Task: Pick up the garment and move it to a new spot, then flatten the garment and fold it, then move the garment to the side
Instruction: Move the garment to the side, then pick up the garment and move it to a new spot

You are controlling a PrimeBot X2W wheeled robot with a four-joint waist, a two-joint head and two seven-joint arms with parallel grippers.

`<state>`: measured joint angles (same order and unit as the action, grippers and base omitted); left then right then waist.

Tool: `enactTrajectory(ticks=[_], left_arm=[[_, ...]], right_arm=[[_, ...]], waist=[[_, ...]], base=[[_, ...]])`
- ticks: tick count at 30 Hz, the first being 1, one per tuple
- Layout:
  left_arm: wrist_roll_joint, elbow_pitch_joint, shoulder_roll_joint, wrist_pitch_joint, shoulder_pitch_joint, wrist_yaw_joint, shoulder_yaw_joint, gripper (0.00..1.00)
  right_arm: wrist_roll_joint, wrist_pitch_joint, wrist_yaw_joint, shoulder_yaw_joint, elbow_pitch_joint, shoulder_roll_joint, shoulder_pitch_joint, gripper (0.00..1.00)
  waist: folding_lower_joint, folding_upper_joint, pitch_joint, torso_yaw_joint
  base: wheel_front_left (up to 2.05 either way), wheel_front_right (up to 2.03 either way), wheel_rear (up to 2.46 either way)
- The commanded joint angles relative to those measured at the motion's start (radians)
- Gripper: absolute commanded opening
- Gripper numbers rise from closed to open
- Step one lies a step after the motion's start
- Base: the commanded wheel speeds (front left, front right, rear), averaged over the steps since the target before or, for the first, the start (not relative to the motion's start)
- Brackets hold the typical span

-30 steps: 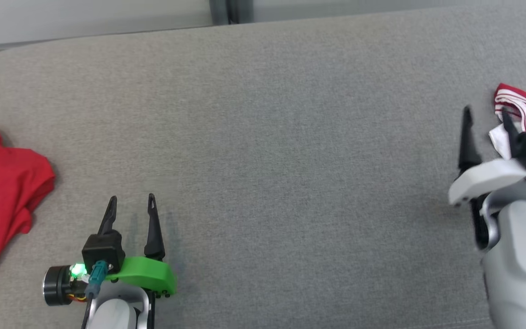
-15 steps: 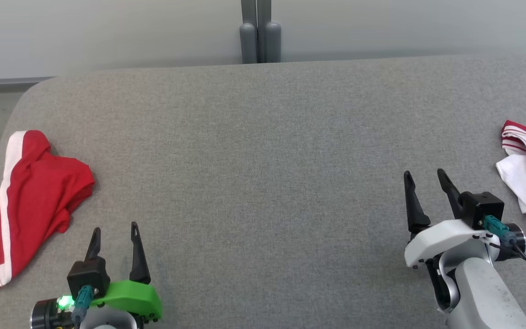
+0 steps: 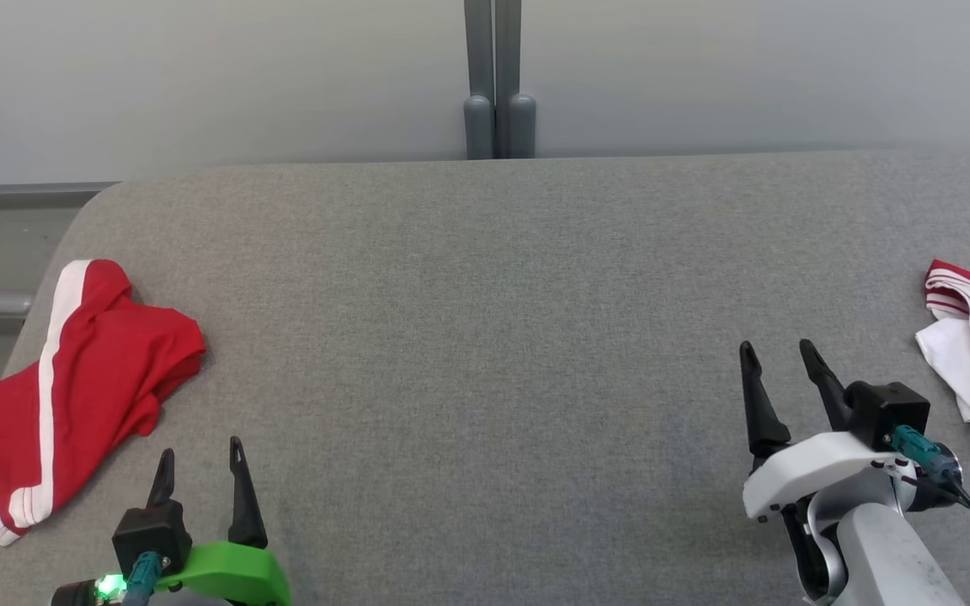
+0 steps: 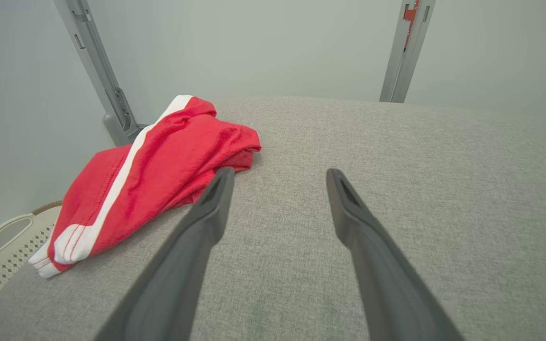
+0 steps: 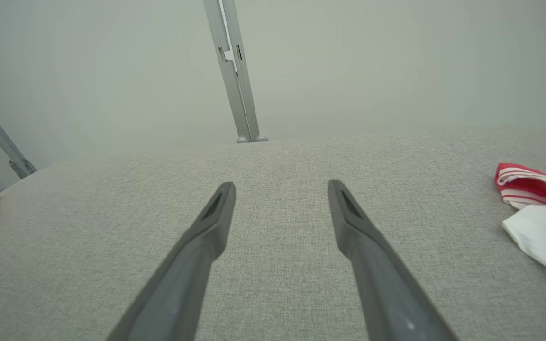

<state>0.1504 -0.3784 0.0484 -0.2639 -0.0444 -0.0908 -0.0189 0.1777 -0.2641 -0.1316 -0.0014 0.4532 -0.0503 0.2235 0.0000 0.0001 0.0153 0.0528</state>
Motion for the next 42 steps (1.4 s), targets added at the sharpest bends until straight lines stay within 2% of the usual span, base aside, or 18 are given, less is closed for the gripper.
enactTrajectory(ticks=[1, 7, 18, 23, 27, 32, 36, 42], left_arm=[[0.014, -0.002, 0.004, 0.0, 0.006, -0.001, -0.003, 1.0], [0.035, -0.002, 0.005, 0.0, -0.011, -0.028, 0.001, 1.0], [0.074, -0.019, 0.004, 0.0, 0.009, -0.057, 0.031, 1.0], [0.084, -0.026, 0.004, 0.0, 0.022, -0.062, 0.054, 1.0], [0.097, -0.029, 0.004, 0.0, 0.02, -0.069, 0.086, 1.0], [0.13, -0.05, 0.004, 0.0, -0.008, -0.059, 0.118, 1.0], [0.145, -0.082, 0.004, -0.001, -0.047, -0.029, 0.143, 1.0], [0.111, -0.152, 0.006, 0.0, -0.165, 0.048, 0.196, 1.0]], right_arm=[[-0.002, 0.0, 0.002, 0.0, 0.001, -0.001, -0.018, 1.0], [-0.008, 0.0, 0.002, 0.024, 0.003, -0.001, -0.011, 1.0], [0.008, 0.0, 0.002, 0.069, 0.013, -0.001, -0.009, 1.0], [0.004, 0.0, 0.002, 0.097, 0.01, -0.002, 0.0, 1.0], [0.001, 0.0, 0.002, 0.112, 0.007, -0.002, 0.007, 1.0], [-0.004, 0.0, 0.002, 0.13, 0.009, -0.003, 0.019, 1.0], [-0.026, 0.0, 0.002, 0.127, -0.001, -0.002, 0.035, 1.0], [-0.047, 0.0, 0.002, 0.127, -0.036, -0.015, 0.068, 1.0]], waist=[[0.0, -0.0001, 0.005, 0.016], [0.0, -0.0001, 0.029, 0.084], [0.0, -0.0001, 0.044, 0.288], [0.0, -0.0001, 0.048, 0.343], [0.0, -0.0001, 0.059, 0.348], [0.0, -0.0001, 0.083, 0.322], [0.0, -0.0001, 0.113, 0.286], [0.0, -0.0001, 0.187, 0.232]], base=[[0.0, 0.0, 0.0], [0.0, 0.0, 0.0], [0.0, 0.0, 0.0], [0.0, 0.0, 0.0], [0.0, 0.0, 0.0], [0.0, 0.0, 0.0], [0.0, 0.0, 0.0], [0.0, 0.0, 0.0]])
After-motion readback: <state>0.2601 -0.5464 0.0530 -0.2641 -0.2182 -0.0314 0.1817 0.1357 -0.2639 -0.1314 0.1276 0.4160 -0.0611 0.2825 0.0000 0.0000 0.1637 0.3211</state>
